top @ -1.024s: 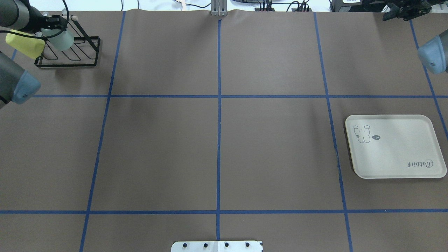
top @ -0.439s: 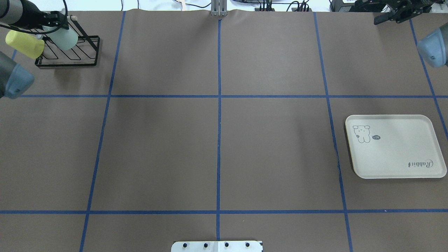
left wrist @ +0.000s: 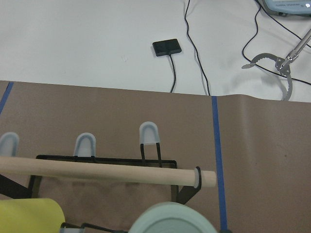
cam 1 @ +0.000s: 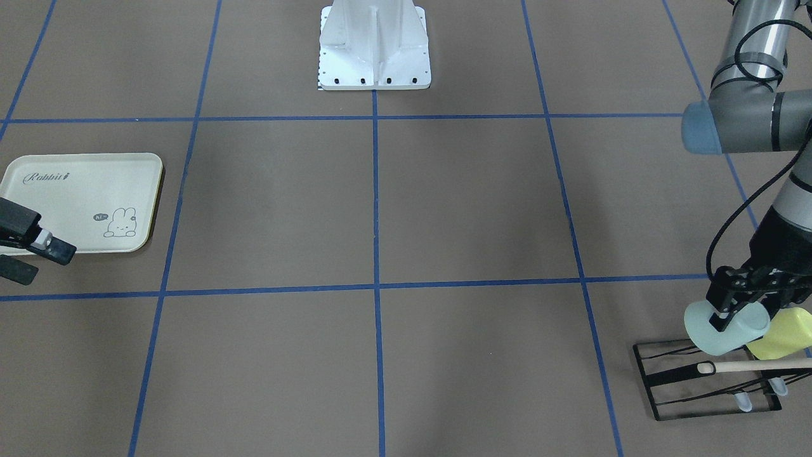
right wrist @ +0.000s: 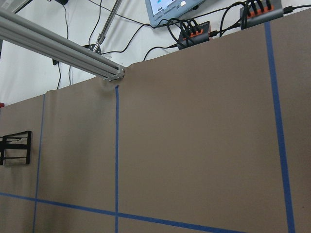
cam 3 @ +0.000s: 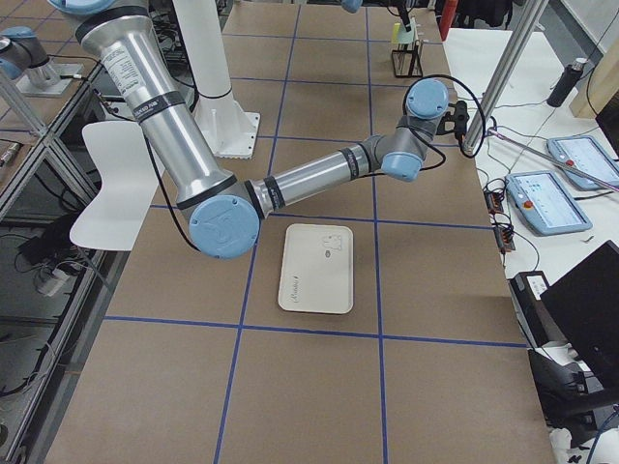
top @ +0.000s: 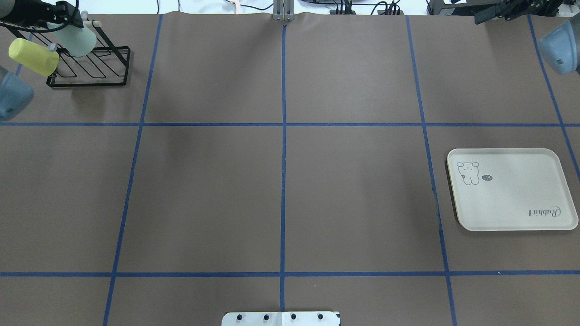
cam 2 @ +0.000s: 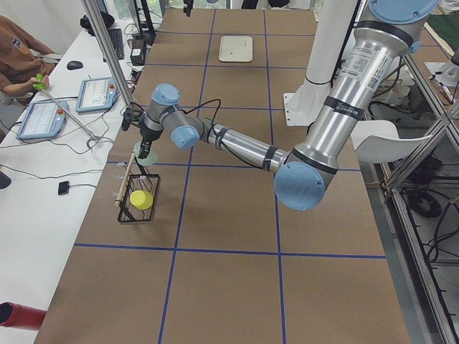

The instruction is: Left arm grabs green cup and hands to right arm on tray

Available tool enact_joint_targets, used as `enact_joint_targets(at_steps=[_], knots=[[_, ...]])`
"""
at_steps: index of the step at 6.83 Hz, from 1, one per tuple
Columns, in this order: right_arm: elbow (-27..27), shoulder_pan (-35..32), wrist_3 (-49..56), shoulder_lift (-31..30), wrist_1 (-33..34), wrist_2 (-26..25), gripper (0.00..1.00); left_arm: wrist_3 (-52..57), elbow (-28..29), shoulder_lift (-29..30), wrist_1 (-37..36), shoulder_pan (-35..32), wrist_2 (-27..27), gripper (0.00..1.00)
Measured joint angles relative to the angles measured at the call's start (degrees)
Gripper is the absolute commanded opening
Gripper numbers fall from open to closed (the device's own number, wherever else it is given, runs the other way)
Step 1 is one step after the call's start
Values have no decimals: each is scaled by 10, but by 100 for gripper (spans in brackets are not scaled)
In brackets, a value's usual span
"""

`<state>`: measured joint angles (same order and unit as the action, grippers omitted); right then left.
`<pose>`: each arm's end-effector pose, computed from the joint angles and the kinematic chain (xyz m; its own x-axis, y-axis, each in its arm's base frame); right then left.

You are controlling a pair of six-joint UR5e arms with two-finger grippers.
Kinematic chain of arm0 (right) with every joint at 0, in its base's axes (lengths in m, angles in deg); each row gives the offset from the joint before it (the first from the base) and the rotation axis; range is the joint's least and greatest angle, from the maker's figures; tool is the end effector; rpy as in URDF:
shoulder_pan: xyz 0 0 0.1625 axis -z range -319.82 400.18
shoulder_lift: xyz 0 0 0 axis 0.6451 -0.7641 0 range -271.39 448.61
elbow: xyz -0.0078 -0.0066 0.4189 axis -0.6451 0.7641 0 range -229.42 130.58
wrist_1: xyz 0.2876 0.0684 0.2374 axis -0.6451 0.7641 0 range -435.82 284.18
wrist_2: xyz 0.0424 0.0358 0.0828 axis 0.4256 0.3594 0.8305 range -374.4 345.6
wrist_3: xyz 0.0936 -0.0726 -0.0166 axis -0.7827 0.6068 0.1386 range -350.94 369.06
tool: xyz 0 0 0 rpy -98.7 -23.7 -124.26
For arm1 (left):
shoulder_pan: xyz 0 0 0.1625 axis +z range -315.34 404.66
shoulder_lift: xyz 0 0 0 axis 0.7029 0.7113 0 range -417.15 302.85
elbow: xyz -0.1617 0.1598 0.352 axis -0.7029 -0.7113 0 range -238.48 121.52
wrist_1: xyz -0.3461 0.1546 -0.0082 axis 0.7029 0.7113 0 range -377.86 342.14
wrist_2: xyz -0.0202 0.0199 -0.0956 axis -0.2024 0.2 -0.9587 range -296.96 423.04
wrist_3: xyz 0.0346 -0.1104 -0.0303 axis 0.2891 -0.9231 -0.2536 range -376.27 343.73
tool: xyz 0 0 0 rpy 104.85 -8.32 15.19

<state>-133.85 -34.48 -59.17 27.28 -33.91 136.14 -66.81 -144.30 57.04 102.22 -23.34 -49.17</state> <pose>-0.1348 -0.6011 0.3155 0.1743 -0.0542 0.9832 -0.2062 0.9743 0.0903 0.1633 -0.6394 0.4178 0.6621 -0.0681 -0.7463 0.4262 0.8534 0.3002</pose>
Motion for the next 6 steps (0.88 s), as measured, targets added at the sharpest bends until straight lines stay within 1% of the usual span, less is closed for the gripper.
enact_joint_targets(at_steps=[1, 3, 4, 6], knots=[[-10, 0, 1, 0, -7, 1, 99, 0, -8, 0, -7, -9, 0, 13], [-9, 0, 5, -5, -25, 3, 99, 0, -13, 3, -14, -20, 0, 13], [-4, 1, 5, -15, -51, 5, 99, 0, -13, 5, -16, -23, 0, 13], [2, 8, 1, -53, -142, 1, 99, 0, -20, 7, -21, -25, 1, 13]])
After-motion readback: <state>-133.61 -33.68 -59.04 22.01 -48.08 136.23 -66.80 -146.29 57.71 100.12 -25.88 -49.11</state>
